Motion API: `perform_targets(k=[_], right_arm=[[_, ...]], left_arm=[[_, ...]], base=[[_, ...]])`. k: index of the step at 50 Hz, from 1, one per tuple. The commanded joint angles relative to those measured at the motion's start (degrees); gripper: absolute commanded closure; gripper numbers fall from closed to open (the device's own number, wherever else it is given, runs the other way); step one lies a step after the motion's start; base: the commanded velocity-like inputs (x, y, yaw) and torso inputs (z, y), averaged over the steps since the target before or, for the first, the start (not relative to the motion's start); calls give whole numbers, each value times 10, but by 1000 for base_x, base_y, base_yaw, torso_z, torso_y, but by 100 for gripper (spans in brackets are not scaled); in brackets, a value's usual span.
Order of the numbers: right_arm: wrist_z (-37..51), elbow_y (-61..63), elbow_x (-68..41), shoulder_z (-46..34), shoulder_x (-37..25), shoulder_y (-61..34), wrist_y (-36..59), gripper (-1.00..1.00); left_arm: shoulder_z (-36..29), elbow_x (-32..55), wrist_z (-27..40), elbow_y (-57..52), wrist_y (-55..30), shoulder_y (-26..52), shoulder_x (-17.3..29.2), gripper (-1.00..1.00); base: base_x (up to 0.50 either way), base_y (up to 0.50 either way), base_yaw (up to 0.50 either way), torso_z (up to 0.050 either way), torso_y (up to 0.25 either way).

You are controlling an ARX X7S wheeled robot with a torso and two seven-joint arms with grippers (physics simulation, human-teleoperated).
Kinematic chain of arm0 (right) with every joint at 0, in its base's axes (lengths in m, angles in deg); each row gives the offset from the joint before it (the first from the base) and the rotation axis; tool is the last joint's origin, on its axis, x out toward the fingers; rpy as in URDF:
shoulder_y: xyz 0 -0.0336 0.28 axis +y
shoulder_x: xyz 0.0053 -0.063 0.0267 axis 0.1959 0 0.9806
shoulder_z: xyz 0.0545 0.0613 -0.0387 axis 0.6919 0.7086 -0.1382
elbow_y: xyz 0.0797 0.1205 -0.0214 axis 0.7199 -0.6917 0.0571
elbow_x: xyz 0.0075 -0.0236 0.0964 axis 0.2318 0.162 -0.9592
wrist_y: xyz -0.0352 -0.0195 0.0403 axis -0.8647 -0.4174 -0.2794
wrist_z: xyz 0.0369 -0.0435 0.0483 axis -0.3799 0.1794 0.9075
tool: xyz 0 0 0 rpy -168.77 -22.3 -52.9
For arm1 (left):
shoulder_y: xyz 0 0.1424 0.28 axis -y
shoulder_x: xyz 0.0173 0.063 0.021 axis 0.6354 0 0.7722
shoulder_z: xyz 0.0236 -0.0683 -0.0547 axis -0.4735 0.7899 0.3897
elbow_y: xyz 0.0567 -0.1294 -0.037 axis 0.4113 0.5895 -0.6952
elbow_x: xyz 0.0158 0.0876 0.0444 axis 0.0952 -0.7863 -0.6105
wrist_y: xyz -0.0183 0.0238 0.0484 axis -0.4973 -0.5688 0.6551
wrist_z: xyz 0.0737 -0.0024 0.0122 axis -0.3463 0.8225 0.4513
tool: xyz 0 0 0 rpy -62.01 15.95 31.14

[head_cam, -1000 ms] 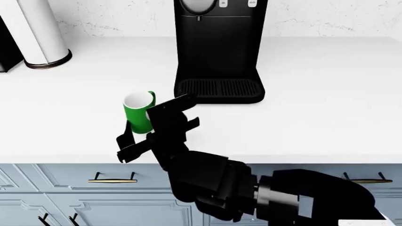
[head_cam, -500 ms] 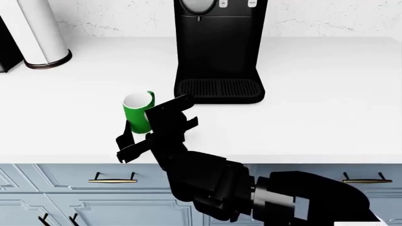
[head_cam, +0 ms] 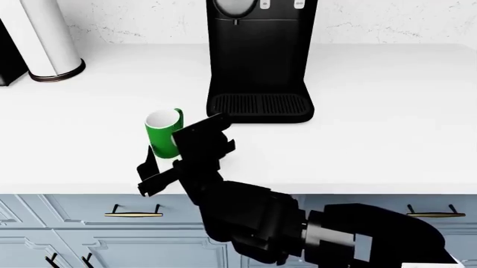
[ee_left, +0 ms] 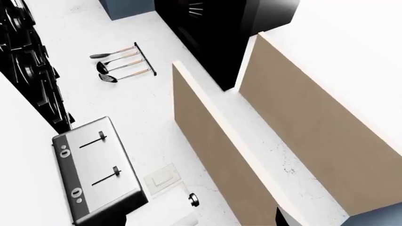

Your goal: Pick the mug from under the coffee machine dispenser and place it on the counter.

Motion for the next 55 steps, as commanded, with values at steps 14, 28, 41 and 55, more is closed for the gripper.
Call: perform_targets(k=[14, 28, 41, 55], right_arm=[[54, 101, 21, 12, -60, -3, -20, -100], [115, 181, 59, 6, -84, -14, -16, -100], [159, 264, 82, 11, -111, -32, -15, -100], [224, 355, 123, 8, -129, -64, 13, -100]], left_arm=[[-2, -2, 2, -2, 2, 1, 0, -100], [-3, -2, 4, -1, 2, 2, 2, -100], [0, 1, 5, -4, 4, -2, 4, -100], [-1, 0, 5, -5, 4, -2, 4, -100]], base=[[0, 0, 0, 0, 0], [0, 0, 0, 0, 0], [0, 0, 0, 0, 0], [0, 0, 0, 0, 0]])
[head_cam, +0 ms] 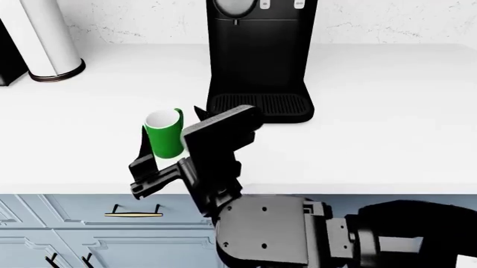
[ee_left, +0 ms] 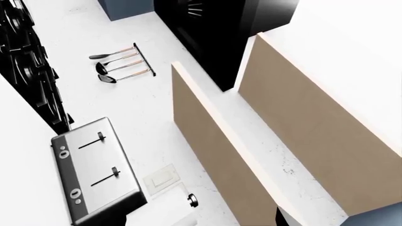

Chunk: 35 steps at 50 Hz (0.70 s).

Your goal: Pick the mug from under the coffee machine dispenser and place it on the counter.

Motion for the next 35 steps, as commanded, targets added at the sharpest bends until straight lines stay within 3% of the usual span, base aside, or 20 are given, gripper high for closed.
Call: perform_targets(k=[1, 12, 20, 35], right_arm=[[51, 71, 32, 0, -16, -22, 17, -100], [131, 143, 82, 8, -37, -54, 48, -100], [208, 178, 119, -5, -33, -87, 122, -100], [268, 214, 134, -9, -22, -107, 188, -100]], left_arm=[[-1, -1, 0, -1, 0, 0, 1, -100], [-4, -3, -1, 0, 0, 1, -1, -100], [-7, -6, -2, 1, 0, 2, -1, -100], [-6, -5, -1, -1, 1, 0, 0, -100]], base=[[0, 0, 0, 0, 0], [0, 0, 0, 0, 0], [0, 0, 0, 0, 0], [0, 0, 0, 0, 0]])
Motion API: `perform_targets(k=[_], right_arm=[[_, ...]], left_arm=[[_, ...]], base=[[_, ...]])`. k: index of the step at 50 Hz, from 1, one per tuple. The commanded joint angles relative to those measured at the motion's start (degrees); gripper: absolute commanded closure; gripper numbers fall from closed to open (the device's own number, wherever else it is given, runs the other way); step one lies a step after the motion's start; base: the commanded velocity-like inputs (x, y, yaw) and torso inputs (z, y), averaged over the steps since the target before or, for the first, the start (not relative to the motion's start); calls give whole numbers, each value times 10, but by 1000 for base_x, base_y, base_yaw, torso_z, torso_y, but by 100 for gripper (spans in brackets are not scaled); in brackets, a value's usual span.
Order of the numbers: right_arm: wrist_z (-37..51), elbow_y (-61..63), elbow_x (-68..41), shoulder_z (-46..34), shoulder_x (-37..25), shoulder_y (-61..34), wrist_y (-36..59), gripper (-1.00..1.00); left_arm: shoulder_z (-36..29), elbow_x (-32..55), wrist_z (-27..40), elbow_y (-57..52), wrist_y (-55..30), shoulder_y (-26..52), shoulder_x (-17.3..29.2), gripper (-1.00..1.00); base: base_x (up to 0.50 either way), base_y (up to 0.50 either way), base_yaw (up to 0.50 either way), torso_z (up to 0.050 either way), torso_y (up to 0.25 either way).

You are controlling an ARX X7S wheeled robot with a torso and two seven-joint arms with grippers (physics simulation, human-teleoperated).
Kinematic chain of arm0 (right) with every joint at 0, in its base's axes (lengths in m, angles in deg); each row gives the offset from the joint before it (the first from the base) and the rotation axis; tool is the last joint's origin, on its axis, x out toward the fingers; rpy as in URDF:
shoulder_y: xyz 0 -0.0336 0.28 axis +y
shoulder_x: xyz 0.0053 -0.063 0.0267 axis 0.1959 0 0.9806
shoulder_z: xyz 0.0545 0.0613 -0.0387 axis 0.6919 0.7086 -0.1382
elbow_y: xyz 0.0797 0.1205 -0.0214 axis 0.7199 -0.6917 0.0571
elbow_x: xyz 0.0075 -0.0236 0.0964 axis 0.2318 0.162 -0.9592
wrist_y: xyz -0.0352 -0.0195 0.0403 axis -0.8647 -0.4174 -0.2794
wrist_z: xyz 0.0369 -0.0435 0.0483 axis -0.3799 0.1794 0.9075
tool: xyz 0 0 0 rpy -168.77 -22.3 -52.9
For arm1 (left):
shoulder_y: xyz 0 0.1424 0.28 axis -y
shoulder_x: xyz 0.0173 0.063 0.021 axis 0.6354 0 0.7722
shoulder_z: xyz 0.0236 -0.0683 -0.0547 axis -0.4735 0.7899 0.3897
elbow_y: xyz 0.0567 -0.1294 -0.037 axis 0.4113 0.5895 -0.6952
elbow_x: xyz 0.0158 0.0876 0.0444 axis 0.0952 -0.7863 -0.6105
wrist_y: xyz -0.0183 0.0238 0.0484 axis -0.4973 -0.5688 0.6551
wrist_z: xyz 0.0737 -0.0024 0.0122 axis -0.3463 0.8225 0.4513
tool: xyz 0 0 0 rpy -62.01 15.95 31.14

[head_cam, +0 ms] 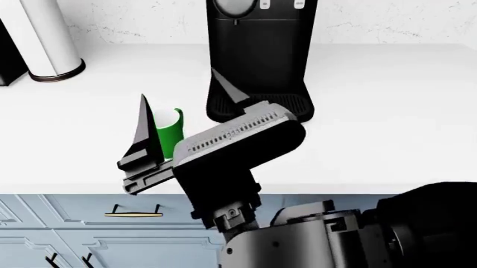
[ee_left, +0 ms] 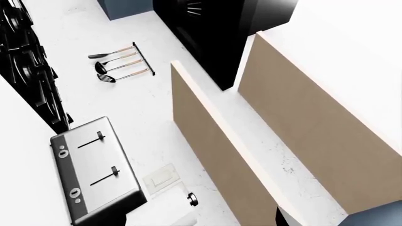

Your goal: Pick the mug from under the coffee machine dispenser and place it on the counter.

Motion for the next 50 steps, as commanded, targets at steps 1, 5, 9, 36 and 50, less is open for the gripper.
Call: perform_targets(k=[1, 5, 9, 36, 50], right_arm=[[56, 34, 17, -4, 7, -21, 60, -100], [66, 42, 17, -2, 10, -27, 73, -100], [78, 52, 21, 3, 11, -32, 82, -100], [52, 65, 97, 20, -6, -32, 60, -100], [57, 88, 138, 21, -5, -40, 71, -100]], left_arm=[[1, 1, 1, -1, 1, -2, 1, -100], [2, 3, 1, -2, 1, -3, 1, -100], [2, 3, 1, -2, 2, -3, 2, -100], [-1, 0, -1, 0, 3, -3, 1, -100], [-2, -1, 1, -1, 3, -3, 2, -100]], base=[[0, 0, 0, 0, 0], [0, 0, 0, 0, 0], [0, 0, 0, 0, 0], [0, 0, 0, 0, 0], [0, 0, 0, 0, 0]])
